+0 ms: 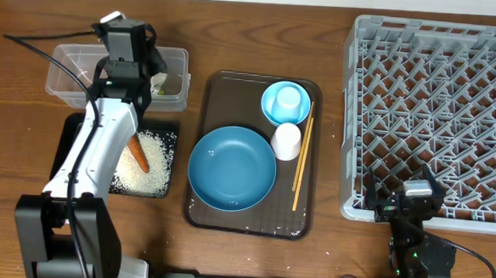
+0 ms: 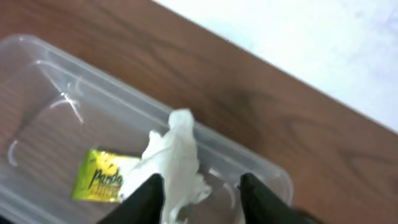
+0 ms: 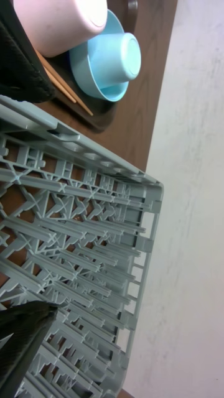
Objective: Sort waste into correct bins and load items into the dishwasher rack
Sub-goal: 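Open the left gripper to drop the tissue into the clear bin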
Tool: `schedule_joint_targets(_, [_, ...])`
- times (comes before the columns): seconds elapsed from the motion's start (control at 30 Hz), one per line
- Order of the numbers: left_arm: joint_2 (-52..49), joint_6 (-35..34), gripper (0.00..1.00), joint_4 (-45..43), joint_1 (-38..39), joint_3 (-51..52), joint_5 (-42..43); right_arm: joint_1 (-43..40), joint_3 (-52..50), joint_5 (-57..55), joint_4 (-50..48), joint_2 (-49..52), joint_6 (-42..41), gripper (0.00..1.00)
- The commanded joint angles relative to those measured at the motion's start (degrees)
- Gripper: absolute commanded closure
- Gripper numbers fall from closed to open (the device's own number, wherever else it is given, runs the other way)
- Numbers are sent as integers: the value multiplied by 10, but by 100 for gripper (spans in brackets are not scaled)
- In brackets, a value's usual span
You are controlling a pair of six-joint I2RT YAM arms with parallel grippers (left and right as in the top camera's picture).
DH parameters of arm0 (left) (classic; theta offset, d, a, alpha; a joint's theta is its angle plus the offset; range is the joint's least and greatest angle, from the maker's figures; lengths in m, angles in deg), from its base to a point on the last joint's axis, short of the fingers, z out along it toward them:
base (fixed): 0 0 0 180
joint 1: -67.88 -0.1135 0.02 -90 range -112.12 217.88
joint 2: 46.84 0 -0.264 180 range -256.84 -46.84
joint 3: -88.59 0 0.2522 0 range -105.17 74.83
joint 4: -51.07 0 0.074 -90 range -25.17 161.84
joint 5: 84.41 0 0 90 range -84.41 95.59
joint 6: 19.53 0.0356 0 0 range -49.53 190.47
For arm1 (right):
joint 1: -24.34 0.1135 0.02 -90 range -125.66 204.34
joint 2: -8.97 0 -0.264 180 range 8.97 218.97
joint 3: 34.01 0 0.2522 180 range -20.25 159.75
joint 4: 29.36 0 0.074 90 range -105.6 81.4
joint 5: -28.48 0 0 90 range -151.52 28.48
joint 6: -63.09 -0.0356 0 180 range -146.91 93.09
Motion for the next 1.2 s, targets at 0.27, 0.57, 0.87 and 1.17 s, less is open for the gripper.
schedule_joint_targets(0.27, [-84, 105, 93, -84, -6, 0, 10, 8, -1, -6, 2, 0, 6, 1])
schedule_joint_targets(0.57, [-128, 106, 92, -89, -29, 0, 10, 8, -1, -6, 2, 0, 6, 1])
schedule_joint_targets(0.87, [-160, 106, 91, -66, -56, 0, 10, 8, -1, -6, 2, 0, 6, 1])
schedule_joint_targets(1.17, [-158, 105, 92, -28, -63, 0, 6, 8, -1, -6, 2, 0, 6, 1])
